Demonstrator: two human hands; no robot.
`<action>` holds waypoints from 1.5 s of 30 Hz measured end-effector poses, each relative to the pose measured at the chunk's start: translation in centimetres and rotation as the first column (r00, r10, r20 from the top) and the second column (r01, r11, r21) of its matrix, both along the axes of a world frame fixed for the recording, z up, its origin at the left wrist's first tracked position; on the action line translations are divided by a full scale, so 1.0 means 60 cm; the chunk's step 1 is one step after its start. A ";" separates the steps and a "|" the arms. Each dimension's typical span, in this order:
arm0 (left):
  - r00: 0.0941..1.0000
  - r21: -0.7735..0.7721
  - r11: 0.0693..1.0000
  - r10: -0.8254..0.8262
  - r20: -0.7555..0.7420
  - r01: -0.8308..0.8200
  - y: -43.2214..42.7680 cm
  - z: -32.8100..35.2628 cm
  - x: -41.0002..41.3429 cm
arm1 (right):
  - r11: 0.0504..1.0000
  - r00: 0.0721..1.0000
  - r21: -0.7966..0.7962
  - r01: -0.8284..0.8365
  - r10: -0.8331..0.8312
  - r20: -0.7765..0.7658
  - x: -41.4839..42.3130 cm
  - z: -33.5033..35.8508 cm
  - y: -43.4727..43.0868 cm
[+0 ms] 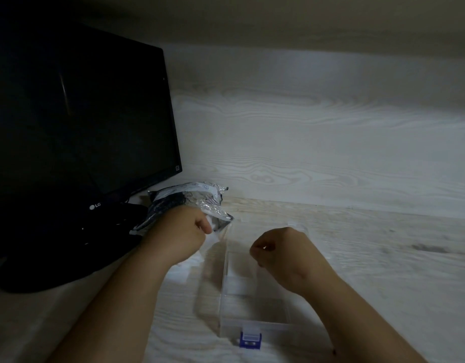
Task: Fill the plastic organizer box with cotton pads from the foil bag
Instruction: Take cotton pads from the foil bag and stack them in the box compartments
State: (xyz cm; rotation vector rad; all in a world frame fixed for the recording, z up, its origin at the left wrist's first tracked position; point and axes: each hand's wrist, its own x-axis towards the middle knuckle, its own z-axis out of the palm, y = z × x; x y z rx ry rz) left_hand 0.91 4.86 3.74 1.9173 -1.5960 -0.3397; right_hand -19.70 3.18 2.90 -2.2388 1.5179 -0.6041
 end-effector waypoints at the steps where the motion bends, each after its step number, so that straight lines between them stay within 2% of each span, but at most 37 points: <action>1: 0.996 0.013 0.999 0.032 0.086 -0.033 0.002 0.001 0.003 | 1.000 1.000 0.000 0.001 -0.001 0.006 0.000 0.000 0.000; 5: 0.914 0.059 0.996 0.034 0.405 -0.063 0.015 0.006 0.007 | 1.000 1.000 0.007 -0.002 0.002 0.014 0.000 0.001 0.002; 9: 0.846 0.161 0.982 0.002 0.533 -0.103 0.023 0.008 0.001 | 1.000 1.000 -0.001 -0.006 0.006 0.020 0.001 0.002 0.003; 12: 0.833 0.210 0.971 -0.024 0.552 -0.111 0.025 0.004 -0.002 | 1.000 1.000 -0.001 -0.006 0.006 0.019 0.002 0.002 0.003; 19: 0.859 0.196 0.975 -0.007 0.512 -0.109 0.005 -0.005 0.012 | 1.000 1.000 0.003 -0.005 0.005 0.028 0.001 0.001 0.003; 23: 0.851 0.138 0.983 0.031 0.524 -0.121 -0.004 -0.018 0.017 | 1.000 0.999 0.014 -0.008 0.008 0.036 0.000 0.001 0.003; 27: 0.841 0.017 0.991 0.101 0.531 -0.130 -0.004 -0.020 0.019 | 1.000 0.999 0.011 -0.012 0.012 0.030 0.000 0.000 0.003; 32: 0.881 0.036 0.994 0.075 0.467 -0.104 -0.002 -0.015 0.016 | 1.000 0.999 0.011 -0.009 0.008 0.042 -0.001 0.000 0.002; 36: 0.863 0.021 0.993 0.087 0.498 -0.113 0.003 -0.015 0.010 | 1.000 0.999 0.015 -0.003 0.003 0.045 0.000 0.000 0.003; 40: 0.812 -0.118 0.979 0.202 0.547 -0.165 0.003 -0.006 0.010 | 1.000 0.999 0.021 0.001 -0.002 0.048 0.000 0.001 0.002; 45: 0.802 -0.268 0.950 0.283 0.526 -0.159 0.007 -0.001 0.007 | 1.000 0.998 0.029 -0.003 0.001 0.066 0.000 0.001 0.002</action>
